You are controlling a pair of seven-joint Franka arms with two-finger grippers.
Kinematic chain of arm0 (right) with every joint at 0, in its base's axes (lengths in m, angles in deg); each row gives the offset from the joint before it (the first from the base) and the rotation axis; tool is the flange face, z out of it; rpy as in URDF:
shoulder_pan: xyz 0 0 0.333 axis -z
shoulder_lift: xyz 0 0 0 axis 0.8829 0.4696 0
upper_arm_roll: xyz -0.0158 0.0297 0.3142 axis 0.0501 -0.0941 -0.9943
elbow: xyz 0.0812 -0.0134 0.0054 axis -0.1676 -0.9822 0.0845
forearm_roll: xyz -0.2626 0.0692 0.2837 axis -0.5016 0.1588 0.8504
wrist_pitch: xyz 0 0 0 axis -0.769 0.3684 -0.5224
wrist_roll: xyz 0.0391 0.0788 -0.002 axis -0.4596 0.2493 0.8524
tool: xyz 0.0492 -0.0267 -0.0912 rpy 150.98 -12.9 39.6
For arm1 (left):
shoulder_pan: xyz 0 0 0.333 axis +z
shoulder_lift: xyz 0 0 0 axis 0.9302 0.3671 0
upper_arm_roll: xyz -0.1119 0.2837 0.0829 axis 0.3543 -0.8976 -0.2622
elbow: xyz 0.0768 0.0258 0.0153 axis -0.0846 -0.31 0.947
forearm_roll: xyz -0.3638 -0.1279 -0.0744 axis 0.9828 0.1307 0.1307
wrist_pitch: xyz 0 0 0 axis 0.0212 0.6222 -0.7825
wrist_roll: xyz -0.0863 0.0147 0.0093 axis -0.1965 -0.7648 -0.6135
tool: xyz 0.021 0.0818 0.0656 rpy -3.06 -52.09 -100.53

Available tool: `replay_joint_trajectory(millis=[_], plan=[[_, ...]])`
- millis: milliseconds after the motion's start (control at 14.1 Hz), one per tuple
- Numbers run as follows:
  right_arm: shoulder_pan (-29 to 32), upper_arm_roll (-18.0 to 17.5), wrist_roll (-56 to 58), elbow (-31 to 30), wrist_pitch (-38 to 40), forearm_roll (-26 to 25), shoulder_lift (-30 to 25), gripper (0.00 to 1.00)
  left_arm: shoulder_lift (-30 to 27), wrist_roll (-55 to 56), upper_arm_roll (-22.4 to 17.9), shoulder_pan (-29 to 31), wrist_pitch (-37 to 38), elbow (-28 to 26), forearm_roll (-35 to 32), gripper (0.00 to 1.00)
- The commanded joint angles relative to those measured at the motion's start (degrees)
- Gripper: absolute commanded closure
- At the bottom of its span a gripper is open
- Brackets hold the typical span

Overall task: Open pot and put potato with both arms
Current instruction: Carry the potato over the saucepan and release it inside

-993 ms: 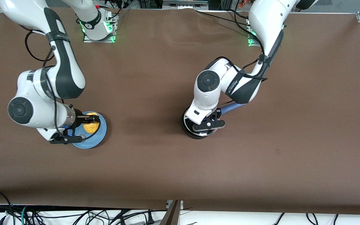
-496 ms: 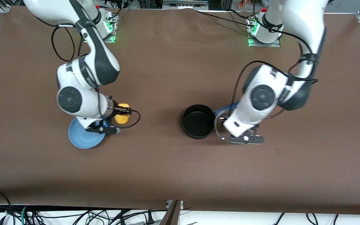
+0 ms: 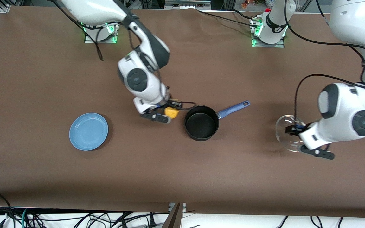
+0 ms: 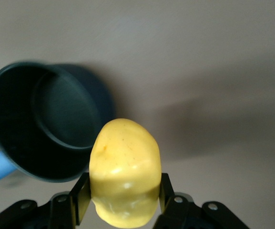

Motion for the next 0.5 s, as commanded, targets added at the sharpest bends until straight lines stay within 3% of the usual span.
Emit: replay_joint_trajectory(millis=[0,142,213,284,355,426], plan=[[-3.76,0.30,-6.59,4.44,-4.85,0.05,4.78,0.49,-1.45,-2.18,-3.58,-0.91,-6.22,-7.70,1.86,0.44],[-4.29,0.30,-6.78,6.90,-6.53,0.14,6.98,0.46,-0.49,-2.18,-5.69,-0.82,-15.78,-14.21,1.77,0.44],[-4.90,0.21,-6.78,7.87,-7.76,0.05,7.94,0.40,0.04,-1.92,-6.22,-0.73,-19.57,-16.76,1.86,0.44],[-5.34,0.30,-6.78,8.23,-9.51,0.05,8.74,0.32,0.65,-1.40,-6.31,-0.47,-21.53,-17.92,1.86,0.44],[-5.44,0.30,-6.60,8.24,-10.57,0.05,8.83,0.12,1.70,-1.13,-6.49,-0.30,-21.89,-18.02,1.95,0.42],[-5.26,0.30,-6.25,8.24,-10.58,0.05,8.83,0.04,2.76,-1.04,-6.75,-0.21,-22.07,-17.93,2.03,0.42]])
